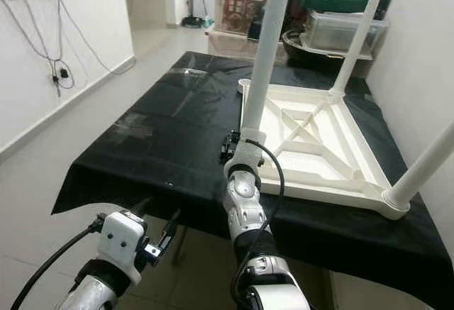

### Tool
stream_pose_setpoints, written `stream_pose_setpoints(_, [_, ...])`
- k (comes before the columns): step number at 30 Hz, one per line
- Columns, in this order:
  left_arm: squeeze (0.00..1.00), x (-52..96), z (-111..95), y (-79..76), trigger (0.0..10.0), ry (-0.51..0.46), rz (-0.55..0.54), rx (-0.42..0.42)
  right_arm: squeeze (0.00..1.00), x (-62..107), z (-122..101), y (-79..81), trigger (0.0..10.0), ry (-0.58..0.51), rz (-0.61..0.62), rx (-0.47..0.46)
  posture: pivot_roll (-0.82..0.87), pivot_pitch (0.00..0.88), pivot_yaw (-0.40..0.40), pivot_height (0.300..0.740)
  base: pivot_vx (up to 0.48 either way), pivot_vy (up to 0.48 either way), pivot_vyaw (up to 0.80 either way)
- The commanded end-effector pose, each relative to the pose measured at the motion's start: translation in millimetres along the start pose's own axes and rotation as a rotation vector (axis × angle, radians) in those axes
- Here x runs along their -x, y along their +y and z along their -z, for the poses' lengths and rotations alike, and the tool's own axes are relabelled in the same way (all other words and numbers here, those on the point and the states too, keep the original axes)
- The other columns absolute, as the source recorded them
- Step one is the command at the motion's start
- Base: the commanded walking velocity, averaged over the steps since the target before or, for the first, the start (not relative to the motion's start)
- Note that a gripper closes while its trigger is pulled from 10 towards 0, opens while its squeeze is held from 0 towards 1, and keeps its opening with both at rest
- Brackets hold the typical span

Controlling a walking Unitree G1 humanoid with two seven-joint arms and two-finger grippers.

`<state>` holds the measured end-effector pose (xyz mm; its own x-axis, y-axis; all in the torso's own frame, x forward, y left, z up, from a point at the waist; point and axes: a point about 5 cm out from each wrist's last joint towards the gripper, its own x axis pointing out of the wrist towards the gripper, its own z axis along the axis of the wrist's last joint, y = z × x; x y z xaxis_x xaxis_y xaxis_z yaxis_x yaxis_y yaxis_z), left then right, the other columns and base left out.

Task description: Building children table

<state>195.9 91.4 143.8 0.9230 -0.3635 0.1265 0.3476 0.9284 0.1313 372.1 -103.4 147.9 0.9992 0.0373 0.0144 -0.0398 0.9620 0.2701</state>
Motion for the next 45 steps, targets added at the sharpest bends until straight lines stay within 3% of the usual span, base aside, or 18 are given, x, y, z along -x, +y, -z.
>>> stream_pose_setpoints(1, [0.0, 0.2, 4.5, -0.5, 10.0, 0.023, 0.004, 0.001, 0.0, -6.7, -14.3, 17.6, 10.0, -0.023, -0.251, -0.027, 0.14, 0.0, -0.081, 0.74, 0.0, 0.0, 0.0])
stream_pose_setpoints(2, [0.0, 0.2, 4.5, -0.5, 10.0, 0.023, 0.004, 0.001, 0.0, -6.7, -14.3, 17.6, 10.0, -0.023, -0.251, -0.027, 0.14, 0.0, -0.081, 0.74, 0.0, 0.0, 0.0])
stream_pose_setpoints(4, [0.0, 0.1, 4.3, -0.4, 10.0, 0.022, 0.005, 0.0, 0.0, -6.3, -14.7, 17.5, 10.0, 0.061, -0.511, 0.003, 0.14, 0.0, -0.083, 0.74, 0.0, 0.0, 0.0])
stream_pose_setpoints(5, [0.0, 0.1, 4.3, -0.4, 10.0, 0.022, 0.005, 0.0, 0.0, -6.3, -14.7, 17.5, 10.0, 0.061, -0.511, 0.003, 0.14, 0.0, -0.083, 0.74, 0.0, 0.0, 0.0])
stream_pose_setpoints(7, [0.0, 0.5, 4.2, -0.5, 10.0, 0.022, 0.005, 0.0, 0.0, -0.1, -12.8, 18.8, 10.0, 0.142, -0.723, 0.001, 0.14, 0.0, -0.085, 0.74, 0.0, 0.0, 0.0])
stream_pose_setpoints(9, [0.0, 0.5, 4.2, -0.5, 10.0, 0.022, 0.005, 0.0, 0.0, -0.1, -12.8, 18.8, 10.0, 0.142, -0.723, 0.001, 0.14, 0.0, -0.085, 0.74, 0.0, 0.0, 0.0])
stream_pose_setpoints(12, [0.0, 1.9, 3.7, -0.7, 10.0, 0.022, 0.002, -0.001, 0.0, 17.1, -8.0, 28.2, 10.0, 0.262, -1.123, 0.095, 0.14, 0.0, -0.088, 0.74, 0.0, 0.0, 0.0])
stream_pose_setpoints(22, [0.0, 3.1, 4.2, -2.1, 10.0, 0.024, 0.003, -0.001, 0.0, 16.3, 6.7, 41.8, 10.0, 0.346, -1.209, 0.162, 0.15, 0.0, -0.095, 0.74, 0.0, 0.0, 0.0])
stream_pose_setpoints(23, [0.0, 3.3, 4.2, -2.4, 10.0, 0.024, 0.002, 0.0, 0.0, 15.7, 9.5, 44.5, 0.0, 0.335, -1.189, 0.166, 0.15, 0.0, -0.095, 0.74, 0.0, 0.0, 0.0])
stream_pose_setpoints(24, [0.0, 3.3, 4.2, -2.4, 10.0, 0.024, 0.002, 0.0, 0.0, 15.7, 9.5, 44.5, 0.0, 0.335, -1.189, 0.166, 0.15, 0.0, -0.095, 0.74, 0.0, 0.0, 0.0])
stream_pose_setpoints(32, [0.0, 4.2, 4.8, -3.2, 10.0, 0.024, 0.002, 0.003, 0.0, -2.6, 7.3, 25.2, 0.0, 0.202, -0.721, 0.153, 0.14, 0.0, -0.095, 0.74, 0.0, 0.0, 0.0])
stream_pose_setpoints(33, [0.0, 4.4, 5.0, -3.3, 10.0, 0.024, 0.002, 0.003, 0.0, -6.7, 3.9, 15.9, 0.0, 0.169, -0.58, 0.144, 0.14, 0.0, -0.091, 0.74, 0.0, 0.0, 0.0])
stream_pose_setpoints(34, [0.0, 4.4, 5.2, -3.3, 10.0, 0.024, 0.004, 0.004, 0.0, -11.2, -1.7, -3.4, 0.0, 0.119, -0.273, 0.136, 0.14, 0.0, -0.089, 0.74, 0.0, 0.0, 0.0])
stream_pose_setpoints(35, [0.0, 4.4, 5.2, -3.3, 10.0, 0.024, 0.004, 0.004, 0.0, -11.2, -1.7, -3.4, 0.0, 0.119, -0.273, 0.136, 0.14, 0.0, -0.089, 0.74, 0.0, 0.0, 0.0])
stream_pose_setpoints(36, [0.0, 4.3, 5.3, -3.3, 10.0, 0.025, 0.005, 0.004, 0.0, -11.3, -5.4, -18.3, 0.0, 0.09, -0.064, 0.129, 0.14, 0.0, -0.089, 0.74, 0.0, 0.0, 0.0])
stream_pose_setpoints(37, [0.0, 4.3, 5.3, -3.3, 10.0, 0.025, 0.005, 0.004, 0.0, -11.3, -5.4, -18.3, 0.0, 0.09, -0.064, 0.129, 0.14, 0.0, -0.089, 0.74, 0.0, 0.0, 0.0])
stream_pose_setpoints(39, [0.0, 3.8, 5.6, -3.4, 10.0, 0.025, 0.008, 0.004, 0.0, -1.6, -10.7, -39.4, 0.0, 0.036, 0.237, 0.157, 0.13, 0.0, -0.086, 0.74, 0.0, 0.0, 0.0])
stream_pose_setpoints(45, [0.0, 3.2, 5.4, -3.5, 10.0, 0.024, 0.009, 0.001, 0.0, 9.3, -6.2, -33.0, 0.0, 0.036, 0.38, 0.093, 0.14, 0.0, -0.089, 0.74, 0.0, 0.0, 0.0])
